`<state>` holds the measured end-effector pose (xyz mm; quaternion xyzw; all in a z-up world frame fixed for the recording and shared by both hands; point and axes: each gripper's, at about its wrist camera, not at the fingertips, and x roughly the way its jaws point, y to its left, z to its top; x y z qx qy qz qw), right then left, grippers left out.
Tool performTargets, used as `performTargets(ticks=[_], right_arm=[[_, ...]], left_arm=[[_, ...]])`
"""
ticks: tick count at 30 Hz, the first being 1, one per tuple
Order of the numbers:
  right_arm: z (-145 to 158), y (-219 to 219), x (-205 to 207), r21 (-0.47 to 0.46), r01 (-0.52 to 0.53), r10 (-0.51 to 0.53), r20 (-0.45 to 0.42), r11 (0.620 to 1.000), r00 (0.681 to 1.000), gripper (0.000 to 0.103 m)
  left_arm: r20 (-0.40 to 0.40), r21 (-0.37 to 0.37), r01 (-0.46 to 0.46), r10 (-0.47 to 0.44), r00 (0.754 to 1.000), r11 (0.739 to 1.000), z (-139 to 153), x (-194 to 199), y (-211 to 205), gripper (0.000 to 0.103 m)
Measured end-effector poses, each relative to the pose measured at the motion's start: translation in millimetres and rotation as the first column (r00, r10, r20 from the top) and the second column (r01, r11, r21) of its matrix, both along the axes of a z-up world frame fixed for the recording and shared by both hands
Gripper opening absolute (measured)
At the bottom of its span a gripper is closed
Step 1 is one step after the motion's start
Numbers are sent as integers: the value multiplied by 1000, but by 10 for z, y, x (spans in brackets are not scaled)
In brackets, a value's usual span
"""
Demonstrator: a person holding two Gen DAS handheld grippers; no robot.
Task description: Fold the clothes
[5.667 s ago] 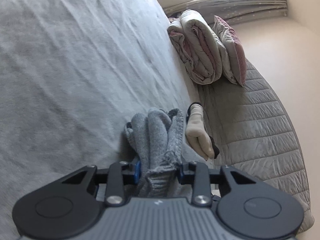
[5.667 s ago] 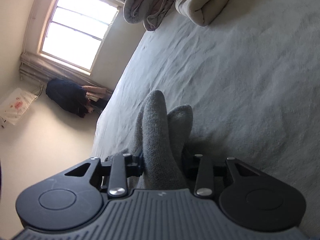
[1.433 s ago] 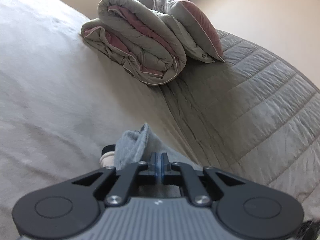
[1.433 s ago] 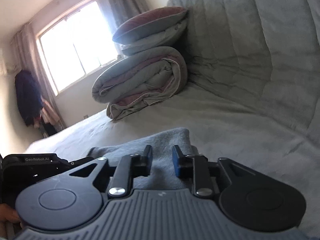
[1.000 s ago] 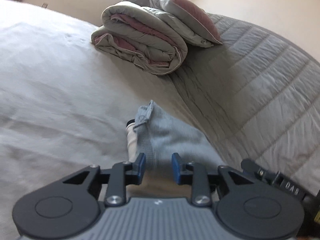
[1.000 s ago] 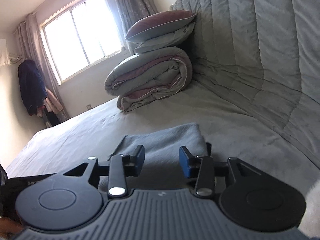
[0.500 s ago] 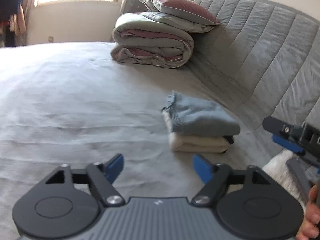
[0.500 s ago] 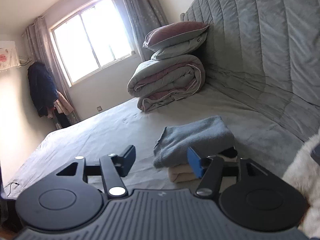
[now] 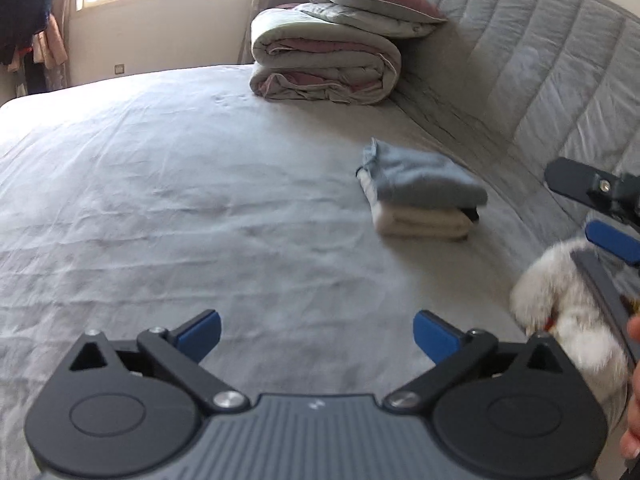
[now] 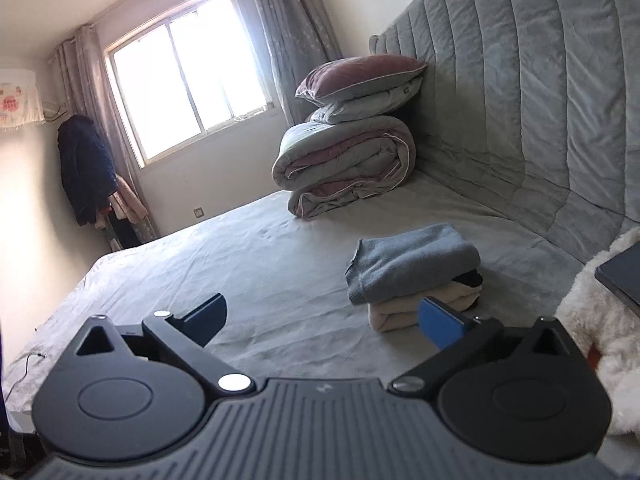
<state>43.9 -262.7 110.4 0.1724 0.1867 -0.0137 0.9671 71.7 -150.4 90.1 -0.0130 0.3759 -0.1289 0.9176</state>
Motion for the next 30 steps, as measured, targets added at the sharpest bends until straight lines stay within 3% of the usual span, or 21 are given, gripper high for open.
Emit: performTargets(ticks=[6,12,18,25,30], right_arm=[[-321,227,-159,1,76,-76,-62,997,995,103],[-711,533,-249,-145,105,-112,-47,984,993,103],[-879,660,-227,-234,173,-191,-55,957,980,103],[-988,677,-188,-215,231,-253,-82,949,964,103],[-1029,705,-143,-202,254,-276,-90,946,957,103]], left_arm=[[-29,77,22,-20,999,997,-181,-313,120,102],[-75,35,34,-31,997,999,-516,-390,317,102],[-35,134,56,-52,998,989,-558,-410,278,102],[-1,92,33,-33,999,995,-545,-438,361,102],[-27,60,47,-45,999,997,-574,-471,324,102]])
